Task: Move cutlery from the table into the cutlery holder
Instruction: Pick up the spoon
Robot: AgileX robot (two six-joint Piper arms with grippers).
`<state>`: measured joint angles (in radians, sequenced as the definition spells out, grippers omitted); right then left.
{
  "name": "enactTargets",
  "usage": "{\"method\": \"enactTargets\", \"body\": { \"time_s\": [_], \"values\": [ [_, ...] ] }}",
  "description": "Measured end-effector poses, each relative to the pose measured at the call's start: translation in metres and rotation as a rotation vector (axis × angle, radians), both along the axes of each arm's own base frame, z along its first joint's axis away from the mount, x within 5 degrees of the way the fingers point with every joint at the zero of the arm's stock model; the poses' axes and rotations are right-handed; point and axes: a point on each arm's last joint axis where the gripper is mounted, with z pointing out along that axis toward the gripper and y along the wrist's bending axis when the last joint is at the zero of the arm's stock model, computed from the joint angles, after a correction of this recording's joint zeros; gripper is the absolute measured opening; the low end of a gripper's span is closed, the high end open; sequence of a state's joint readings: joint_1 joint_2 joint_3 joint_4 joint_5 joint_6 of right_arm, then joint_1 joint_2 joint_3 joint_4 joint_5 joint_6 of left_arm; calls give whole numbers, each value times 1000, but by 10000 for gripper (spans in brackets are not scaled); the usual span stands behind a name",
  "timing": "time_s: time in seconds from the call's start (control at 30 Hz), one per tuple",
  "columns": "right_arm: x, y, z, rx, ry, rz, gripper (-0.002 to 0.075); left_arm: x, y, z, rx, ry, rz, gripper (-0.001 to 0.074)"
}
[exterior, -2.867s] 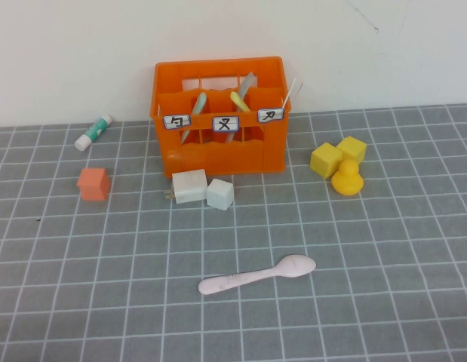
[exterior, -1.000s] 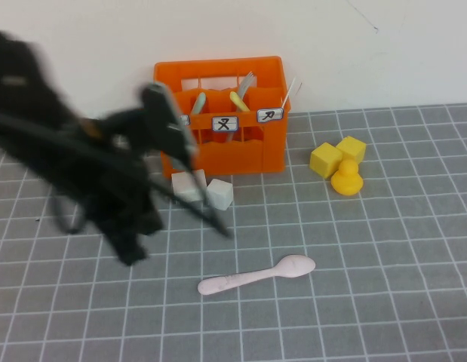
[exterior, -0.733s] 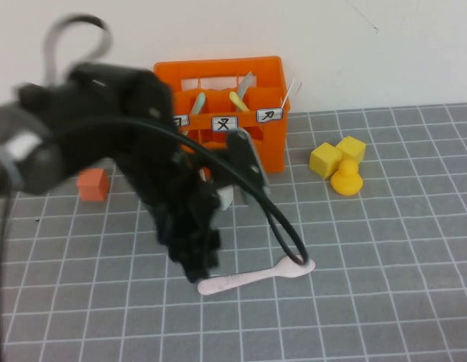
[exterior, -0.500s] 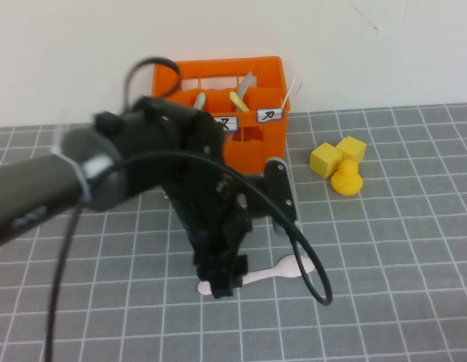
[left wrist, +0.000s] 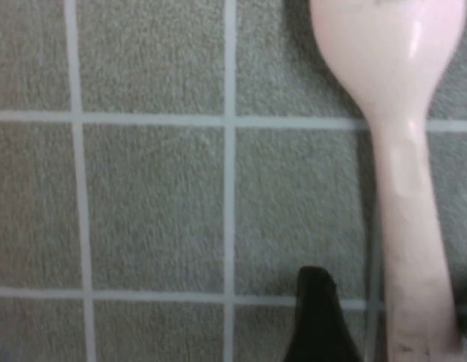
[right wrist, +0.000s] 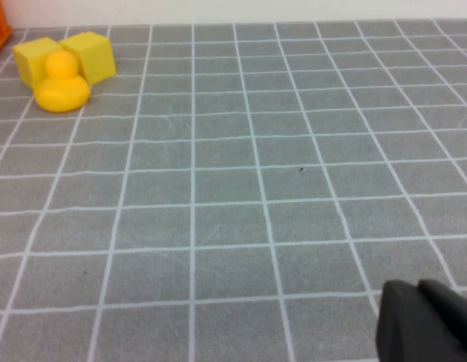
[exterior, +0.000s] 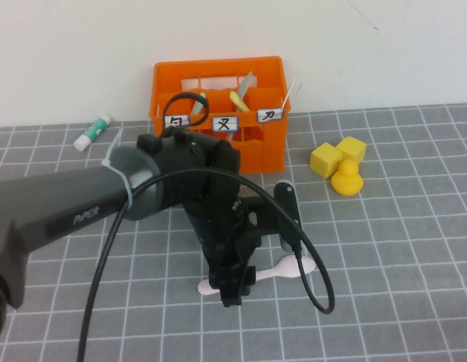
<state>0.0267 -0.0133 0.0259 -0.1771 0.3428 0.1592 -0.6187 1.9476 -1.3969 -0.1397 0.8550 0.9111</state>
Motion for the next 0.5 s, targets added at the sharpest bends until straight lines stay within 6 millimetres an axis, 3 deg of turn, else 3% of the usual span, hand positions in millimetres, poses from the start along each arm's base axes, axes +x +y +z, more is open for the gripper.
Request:
{"method": "enactTargets", "body": {
  "time_s": [0.3,0.4,0.5],
  "values": [
    [0,0,0,0,0,0,-3,4,-3,-8,6,20,-1,384],
    [0,0,0,0,0,0,-3,4,-4,-10,7,35,5,301],
    [0,0,0,0,0,0,-3,4,-5,-10,6,33,5,146]
  ]
}}
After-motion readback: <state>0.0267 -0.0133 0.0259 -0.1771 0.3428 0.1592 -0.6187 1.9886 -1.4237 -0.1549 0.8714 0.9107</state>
